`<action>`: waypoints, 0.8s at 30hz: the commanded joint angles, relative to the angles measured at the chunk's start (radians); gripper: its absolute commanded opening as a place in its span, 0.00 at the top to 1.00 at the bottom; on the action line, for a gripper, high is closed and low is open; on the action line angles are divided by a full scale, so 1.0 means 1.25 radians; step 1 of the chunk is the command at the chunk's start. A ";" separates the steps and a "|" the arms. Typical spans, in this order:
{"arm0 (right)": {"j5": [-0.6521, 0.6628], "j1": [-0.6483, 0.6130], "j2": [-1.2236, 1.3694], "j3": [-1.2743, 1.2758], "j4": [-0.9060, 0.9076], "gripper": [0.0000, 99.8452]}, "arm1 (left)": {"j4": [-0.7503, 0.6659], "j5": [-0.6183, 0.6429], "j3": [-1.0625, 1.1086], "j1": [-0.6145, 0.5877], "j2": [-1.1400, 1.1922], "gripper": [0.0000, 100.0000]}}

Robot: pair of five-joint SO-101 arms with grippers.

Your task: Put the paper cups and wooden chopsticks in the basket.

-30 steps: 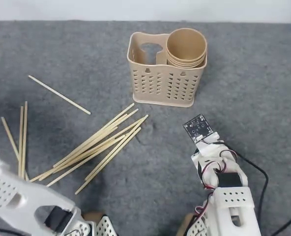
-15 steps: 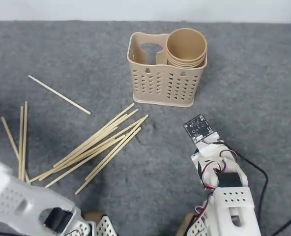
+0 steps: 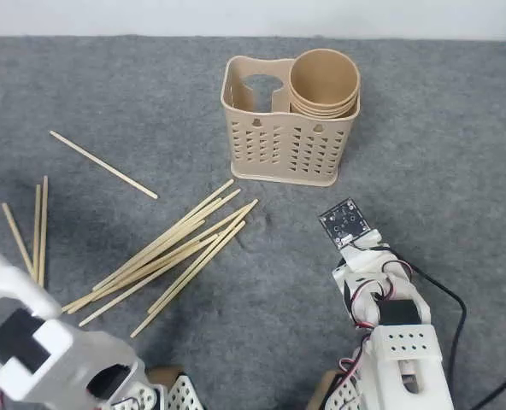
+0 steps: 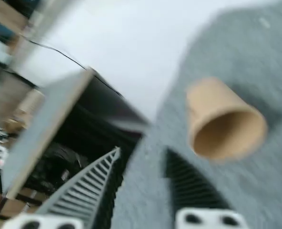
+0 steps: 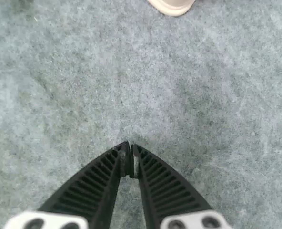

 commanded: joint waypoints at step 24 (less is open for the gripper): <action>0.011 -0.003 -0.020 -0.007 0.004 0.99 | 0.023 -0.096 -0.307 0.022 0.236 0.69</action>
